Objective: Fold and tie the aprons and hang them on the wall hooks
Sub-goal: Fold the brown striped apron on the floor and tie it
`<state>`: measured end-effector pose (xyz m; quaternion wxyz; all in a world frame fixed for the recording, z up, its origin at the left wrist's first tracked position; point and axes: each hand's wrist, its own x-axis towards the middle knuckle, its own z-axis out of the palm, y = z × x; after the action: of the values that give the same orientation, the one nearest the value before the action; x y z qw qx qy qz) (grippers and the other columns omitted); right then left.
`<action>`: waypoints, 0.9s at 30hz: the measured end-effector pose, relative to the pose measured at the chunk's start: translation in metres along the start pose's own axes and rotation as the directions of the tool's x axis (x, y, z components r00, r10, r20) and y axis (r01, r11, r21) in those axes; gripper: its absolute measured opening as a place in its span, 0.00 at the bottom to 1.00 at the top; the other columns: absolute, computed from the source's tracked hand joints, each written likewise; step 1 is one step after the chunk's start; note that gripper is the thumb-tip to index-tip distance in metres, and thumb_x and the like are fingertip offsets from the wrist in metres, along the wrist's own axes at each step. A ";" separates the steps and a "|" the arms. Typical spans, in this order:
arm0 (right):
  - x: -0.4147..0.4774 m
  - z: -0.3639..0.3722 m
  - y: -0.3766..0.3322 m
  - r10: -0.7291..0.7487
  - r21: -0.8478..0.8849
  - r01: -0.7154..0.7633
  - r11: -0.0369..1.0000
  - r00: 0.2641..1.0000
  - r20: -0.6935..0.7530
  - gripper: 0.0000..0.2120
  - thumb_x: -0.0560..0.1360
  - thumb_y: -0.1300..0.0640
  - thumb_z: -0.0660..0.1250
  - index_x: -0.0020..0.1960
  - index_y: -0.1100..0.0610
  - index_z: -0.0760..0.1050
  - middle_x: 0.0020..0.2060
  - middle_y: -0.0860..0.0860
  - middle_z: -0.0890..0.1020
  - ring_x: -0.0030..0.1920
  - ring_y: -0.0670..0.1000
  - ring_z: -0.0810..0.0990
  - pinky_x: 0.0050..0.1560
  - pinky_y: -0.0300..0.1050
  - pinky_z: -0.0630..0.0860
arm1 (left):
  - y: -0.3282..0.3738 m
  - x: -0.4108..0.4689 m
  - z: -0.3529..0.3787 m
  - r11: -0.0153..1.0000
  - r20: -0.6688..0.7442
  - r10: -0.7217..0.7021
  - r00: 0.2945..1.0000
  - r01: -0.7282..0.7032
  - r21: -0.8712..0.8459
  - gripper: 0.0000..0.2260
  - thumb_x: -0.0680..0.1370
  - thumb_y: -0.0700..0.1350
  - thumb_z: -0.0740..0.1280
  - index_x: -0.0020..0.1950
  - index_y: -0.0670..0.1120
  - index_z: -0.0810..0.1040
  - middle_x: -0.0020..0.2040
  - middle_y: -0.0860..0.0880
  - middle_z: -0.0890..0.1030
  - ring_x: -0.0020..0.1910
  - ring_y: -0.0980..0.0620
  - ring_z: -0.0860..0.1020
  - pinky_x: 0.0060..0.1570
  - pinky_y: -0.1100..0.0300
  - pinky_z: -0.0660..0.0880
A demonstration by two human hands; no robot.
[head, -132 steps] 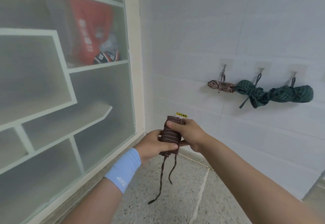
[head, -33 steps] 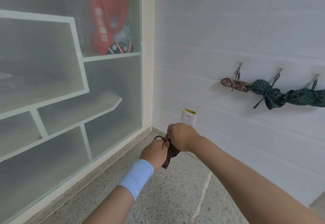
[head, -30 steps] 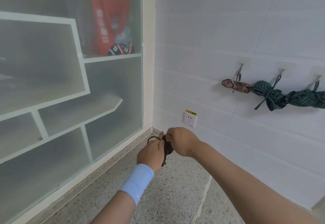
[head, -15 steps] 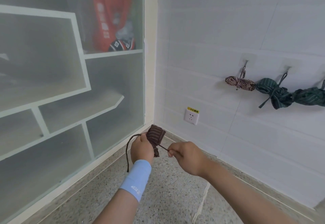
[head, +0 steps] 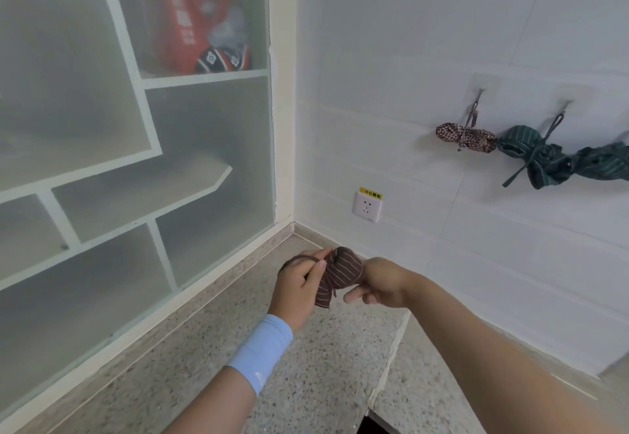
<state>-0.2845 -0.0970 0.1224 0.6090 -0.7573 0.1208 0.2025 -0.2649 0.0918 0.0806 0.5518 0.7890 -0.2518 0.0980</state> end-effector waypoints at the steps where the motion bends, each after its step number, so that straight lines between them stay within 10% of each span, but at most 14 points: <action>1: 0.004 -0.003 0.003 0.047 0.142 -0.051 0.989 0.998 0.031 0.16 0.83 0.62 0.53 0.55 0.60 0.80 0.44 0.54 0.85 0.38 0.50 0.85 0.30 0.37 0.72 | -0.006 -0.002 0.002 0.996 0.010 0.055 0.998 -0.055 0.067 0.13 0.82 0.41 0.62 0.64 0.48 0.81 0.59 0.59 0.80 0.60 0.61 0.75 0.62 0.70 0.67; 3: 0.013 -0.007 0.007 0.099 0.330 -0.121 0.936 0.992 0.082 0.20 0.83 0.54 0.54 0.58 0.64 0.80 0.45 0.59 0.84 0.44 0.57 0.85 0.40 0.46 0.82 | -0.019 -0.006 0.005 0.970 0.051 0.132 0.990 -0.139 0.201 0.13 0.81 0.41 0.63 0.64 0.48 0.81 0.58 0.60 0.78 0.59 0.60 0.73 0.60 0.74 0.64; 9: 0.052 0.018 0.038 0.018 0.184 0.008 0.983 0.990 -0.139 0.13 0.78 0.58 0.69 0.60 0.63 0.80 0.52 0.58 0.85 0.49 0.56 0.86 0.49 0.57 0.84 | -0.065 -0.022 0.014 0.966 0.014 0.026 1.000 -0.029 0.256 0.11 0.78 0.43 0.66 0.58 0.47 0.84 0.55 0.58 0.81 0.60 0.59 0.71 0.61 0.77 0.62; 14: 0.081 0.044 0.088 -0.009 0.107 0.032 0.994 0.979 -0.206 0.16 0.76 0.60 0.73 0.63 0.60 0.80 0.50 0.52 0.86 0.48 0.49 0.86 0.51 0.47 0.83 | -0.105 -0.032 0.025 0.939 0.065 -0.299 0.952 0.281 0.197 0.08 0.79 0.44 0.67 0.51 0.47 0.87 0.47 0.53 0.86 0.53 0.57 0.78 0.56 0.65 0.74; 18: 0.106 0.064 0.130 -0.055 -0.157 0.022 0.987 0.976 -0.211 0.19 0.75 0.56 0.74 0.65 0.54 0.79 0.53 0.44 0.84 0.54 0.42 0.82 0.61 0.39 0.77 | -0.137 -0.039 0.037 0.870 0.149 -0.489 0.860 0.467 0.160 0.08 0.79 0.42 0.67 0.51 0.44 0.86 0.48 0.52 0.86 0.46 0.58 0.81 0.46 0.74 0.72; 22: 0.119 0.080 0.161 -0.078 -0.225 0.036 0.974 0.980 -0.182 0.14 0.77 0.61 0.71 0.61 0.49 0.80 0.51 0.41 0.82 0.46 0.33 0.78 0.45 0.21 0.70 | -0.167 -0.051 0.053 0.741 0.163 -0.672 0.723 0.657 0.142 0.08 0.79 0.44 0.67 0.49 0.46 0.87 0.45 0.53 0.85 0.45 0.54 0.82 0.43 0.69 0.75; 27: 0.137 0.102 0.193 0.094 0.076 -0.069 0.995 0.904 -0.417 0.07 0.78 0.62 0.69 0.51 0.51 0.77 0.40 0.45 0.84 0.42 0.47 0.84 0.39 0.34 0.78 | -0.188 -0.058 0.069 0.654 0.176 -0.756 0.630 0.734 0.182 0.08 0.79 0.46 0.67 0.48 0.48 0.87 0.43 0.51 0.85 0.44 0.51 0.81 0.47 0.60 0.77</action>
<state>-0.2624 -0.0332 -0.1264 0.5819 -0.7591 0.2862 0.0565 -0.2281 0.0951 -0.1244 0.4716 0.8526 0.0378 -0.2219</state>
